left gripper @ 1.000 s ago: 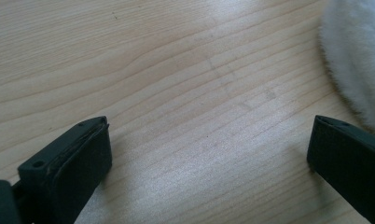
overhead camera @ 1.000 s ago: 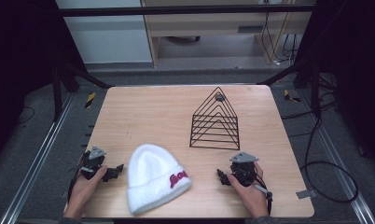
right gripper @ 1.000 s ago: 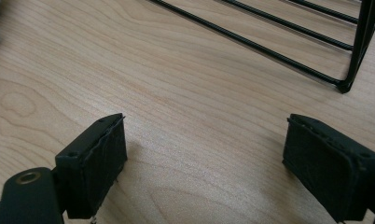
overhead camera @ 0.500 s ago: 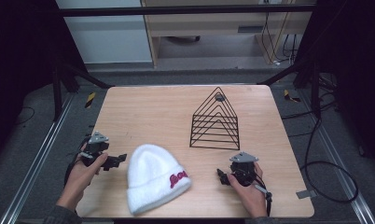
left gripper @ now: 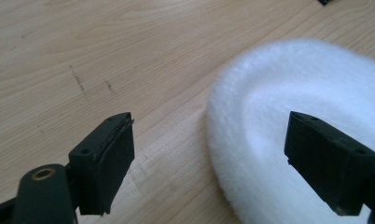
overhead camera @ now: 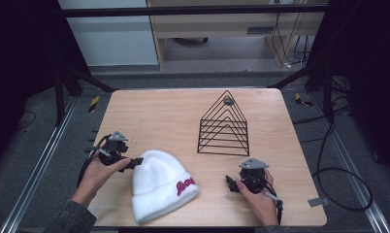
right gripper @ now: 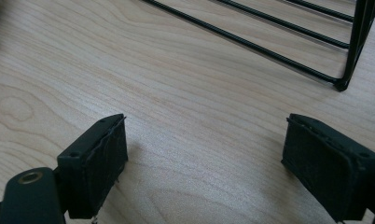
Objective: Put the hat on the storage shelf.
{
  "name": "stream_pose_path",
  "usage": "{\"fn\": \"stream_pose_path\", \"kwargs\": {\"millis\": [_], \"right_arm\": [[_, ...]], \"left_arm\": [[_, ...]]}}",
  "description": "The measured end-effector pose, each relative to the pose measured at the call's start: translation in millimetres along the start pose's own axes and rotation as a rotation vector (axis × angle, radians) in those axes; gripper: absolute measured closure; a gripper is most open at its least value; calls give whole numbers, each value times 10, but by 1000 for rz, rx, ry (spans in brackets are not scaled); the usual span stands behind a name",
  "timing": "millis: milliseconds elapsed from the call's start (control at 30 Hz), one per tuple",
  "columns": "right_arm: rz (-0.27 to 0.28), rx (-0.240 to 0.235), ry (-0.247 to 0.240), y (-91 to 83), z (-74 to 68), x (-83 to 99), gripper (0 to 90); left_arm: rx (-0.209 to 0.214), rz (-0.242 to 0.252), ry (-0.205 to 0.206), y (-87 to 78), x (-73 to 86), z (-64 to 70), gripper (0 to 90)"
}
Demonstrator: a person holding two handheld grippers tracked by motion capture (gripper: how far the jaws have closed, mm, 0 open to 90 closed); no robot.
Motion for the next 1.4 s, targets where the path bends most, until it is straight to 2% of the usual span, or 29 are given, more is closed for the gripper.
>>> {"fn": "stream_pose_path", "kwargs": {"millis": [100,167,233,300,333,367,433,567,733,900,933,1000,1133,1200,1300,1333,1367,1400], "right_arm": [[0,2,0,0,0,0,142],[0,2,0,0,0,0,142],[0,3,0,0,0,0,142],[0,3,-1,0,-1,0,143],[0,3,-1,0,-1,0,143],[0,3,-1,0,-1,1,142],[0,3,-1,0,-1,1,143],[0,3,-1,0,0,0,143],[0,3,-5,-3,-1,4,145],[2,4,-9,-9,-3,9,148],[2,4,-8,-9,-3,9,148],[2,3,-7,-10,-5,9,147],[2,5,-9,-9,-3,9,148],[2,4,-8,-10,-4,10,148],[2,5,-9,-10,-3,10,148],[2,4,-8,-11,-4,10,148],[2,4,-8,-11,-5,10,148],[2,4,-8,-11,-5,10,148]], "left_arm": [[3,-5,-6,48,4,9,194],[7,-7,-14,93,1,16,265],[47,-13,-32,171,-31,30,331],[59,-15,-40,216,-57,41,370],[59,-15,-40,216,-57,41,375],[55,-41,-31,275,-59,53,387],[41,-55,-27,309,-50,54,395],[48,-20,-40,329,-52,69,458],[43,-20,-49,370,-34,57,486],[46,-26,-37,411,-29,77,534],[53,-23,-38,414,-33,84,583],[70,-38,-13,432,-31,115,635],[72,-43,-10,405,-36,135,778],[73,-34,-8,374,-48,153,802],[69,17,-4,266,-106,203,810],[69,17,-4,266,-106,203,812],[61,56,19,165,-162,267,814],[55,75,35,109,-190,304,815]]}}
Point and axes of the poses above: each handheld gripper's, and its own axes: y roughly forward along the jaws, x roughly out of its underside, z roughly to its right, the point moved 5 cm from there along y, roughly forward along the jaws, and after that the axes turned 3 degrees about x, right-handed, at the moved point
